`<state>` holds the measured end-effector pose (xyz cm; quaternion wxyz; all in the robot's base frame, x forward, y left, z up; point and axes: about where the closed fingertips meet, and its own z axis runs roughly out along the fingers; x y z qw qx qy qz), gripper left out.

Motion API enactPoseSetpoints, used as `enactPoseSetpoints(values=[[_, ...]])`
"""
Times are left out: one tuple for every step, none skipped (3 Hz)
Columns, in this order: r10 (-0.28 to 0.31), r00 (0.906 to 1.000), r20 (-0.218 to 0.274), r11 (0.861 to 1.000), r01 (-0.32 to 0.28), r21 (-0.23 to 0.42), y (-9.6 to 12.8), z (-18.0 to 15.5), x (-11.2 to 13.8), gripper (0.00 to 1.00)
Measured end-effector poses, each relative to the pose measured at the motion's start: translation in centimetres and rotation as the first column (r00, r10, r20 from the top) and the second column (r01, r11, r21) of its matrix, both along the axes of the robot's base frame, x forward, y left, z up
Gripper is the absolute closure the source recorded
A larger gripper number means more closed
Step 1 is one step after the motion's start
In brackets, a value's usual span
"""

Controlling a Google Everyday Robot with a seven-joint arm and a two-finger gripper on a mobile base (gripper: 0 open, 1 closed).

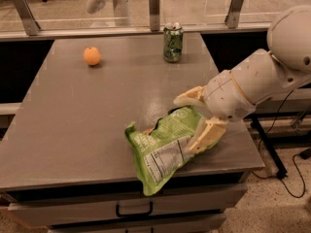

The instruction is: Move green rice chip bag near orange

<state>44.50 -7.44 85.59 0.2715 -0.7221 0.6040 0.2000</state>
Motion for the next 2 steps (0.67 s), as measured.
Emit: enactPoseSetpoints(values=[[0.016,0.9997,0.021,1.000,-0.016,0.005,1.02,-0.35,0.24,0.65],[0.016,0.9997,0.021,1.000,-0.016,0.005,1.02,-0.23,0.24,0.88]])
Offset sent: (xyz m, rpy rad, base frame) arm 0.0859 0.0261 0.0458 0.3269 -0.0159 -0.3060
